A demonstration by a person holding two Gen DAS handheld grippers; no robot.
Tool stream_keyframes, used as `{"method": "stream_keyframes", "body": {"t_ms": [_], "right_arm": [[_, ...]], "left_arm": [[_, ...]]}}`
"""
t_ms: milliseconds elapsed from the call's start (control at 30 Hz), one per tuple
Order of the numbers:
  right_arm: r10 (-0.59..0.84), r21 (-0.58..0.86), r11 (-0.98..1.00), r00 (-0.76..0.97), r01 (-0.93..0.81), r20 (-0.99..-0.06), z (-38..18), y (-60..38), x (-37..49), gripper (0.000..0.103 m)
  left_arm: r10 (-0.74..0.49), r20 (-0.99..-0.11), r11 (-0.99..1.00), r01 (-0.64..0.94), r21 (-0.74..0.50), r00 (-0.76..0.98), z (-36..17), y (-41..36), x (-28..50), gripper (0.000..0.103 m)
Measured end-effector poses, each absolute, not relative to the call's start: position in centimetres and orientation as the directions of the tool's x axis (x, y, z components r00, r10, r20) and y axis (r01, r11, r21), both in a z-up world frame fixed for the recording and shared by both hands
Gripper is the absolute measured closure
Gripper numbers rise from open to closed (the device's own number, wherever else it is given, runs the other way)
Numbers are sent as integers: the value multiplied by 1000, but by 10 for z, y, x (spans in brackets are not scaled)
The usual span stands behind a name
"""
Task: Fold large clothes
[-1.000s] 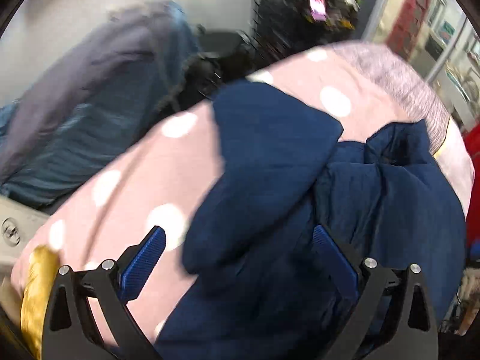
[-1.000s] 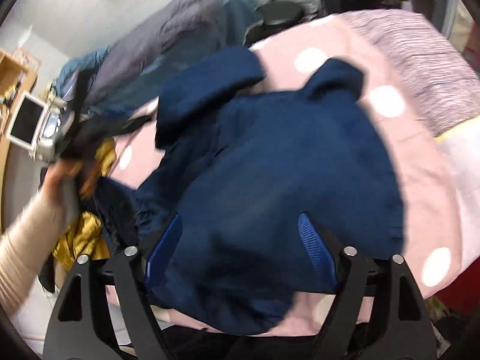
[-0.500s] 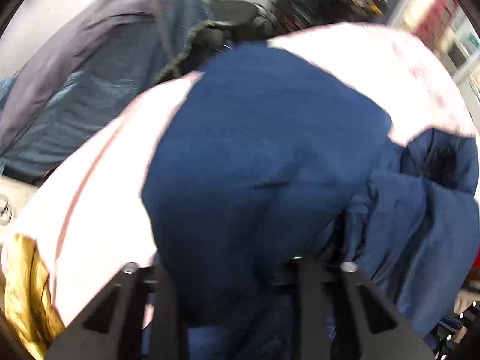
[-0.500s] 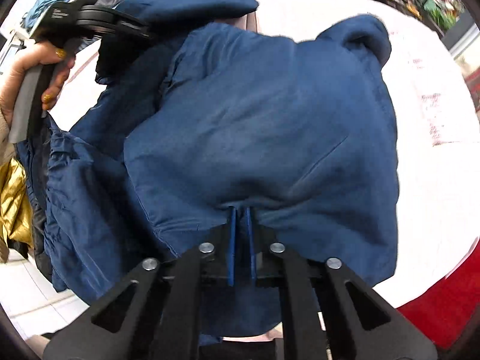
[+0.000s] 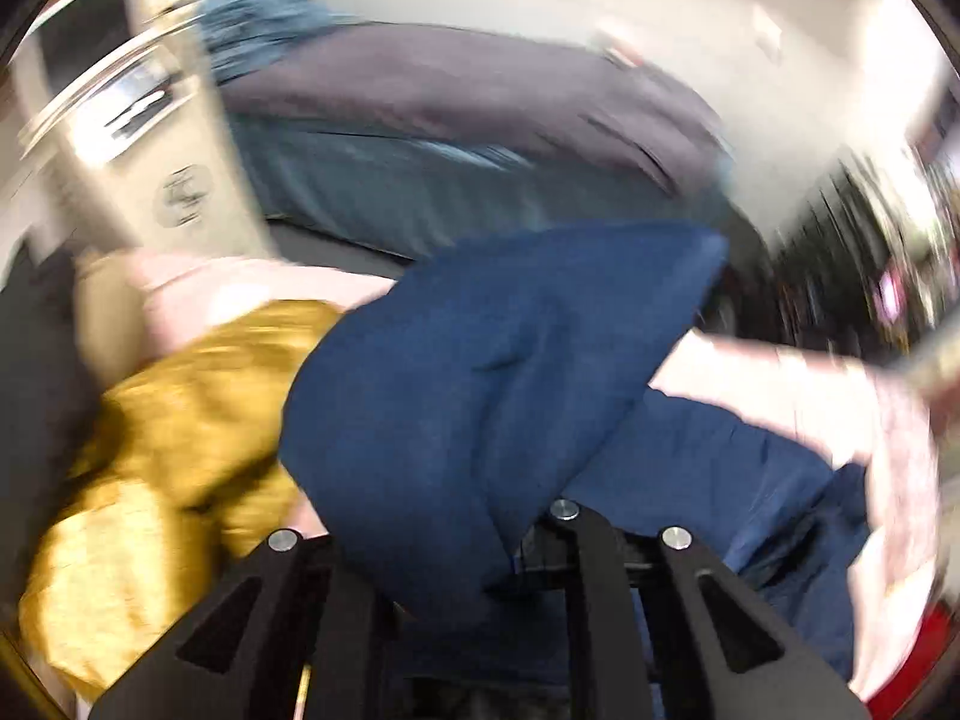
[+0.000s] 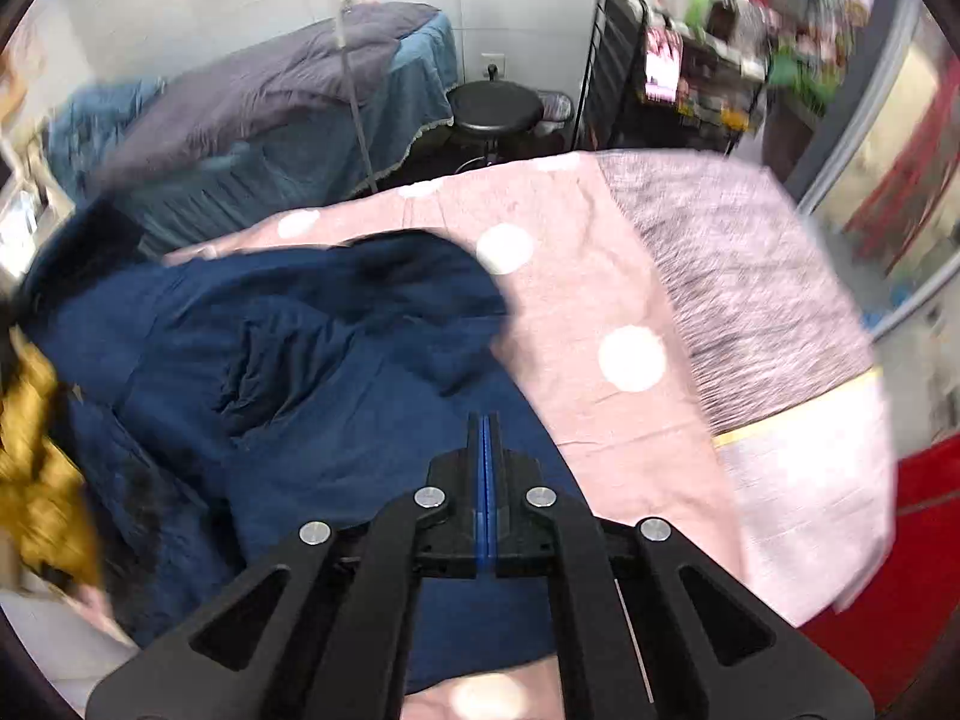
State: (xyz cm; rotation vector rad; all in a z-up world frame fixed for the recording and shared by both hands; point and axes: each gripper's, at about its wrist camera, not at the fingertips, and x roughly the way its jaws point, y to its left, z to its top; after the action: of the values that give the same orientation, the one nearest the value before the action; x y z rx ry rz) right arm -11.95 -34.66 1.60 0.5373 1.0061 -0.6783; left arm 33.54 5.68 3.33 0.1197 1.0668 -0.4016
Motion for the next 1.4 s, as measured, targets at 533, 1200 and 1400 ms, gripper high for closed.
{"method": "stream_keyframes", "body": {"t_ms": [533, 1200, 1400], "right_arm": [[3, 223, 719, 317, 658, -948, -87, -267, -56, 20], [-568, -535, 819, 168, 207, -806, -141, -254, 29, 96], [-690, -569, 691, 176, 446, -702, -46, -387, 12, 97]], "left_arm": [[-43, -913, 914, 384, 128, 406, -10, 102, 266, 6], [-75, -946, 891, 446, 79, 316, -43, 118, 150, 6], [-155, -944, 865, 501, 14, 292, -36, 83, 144, 6]]}}
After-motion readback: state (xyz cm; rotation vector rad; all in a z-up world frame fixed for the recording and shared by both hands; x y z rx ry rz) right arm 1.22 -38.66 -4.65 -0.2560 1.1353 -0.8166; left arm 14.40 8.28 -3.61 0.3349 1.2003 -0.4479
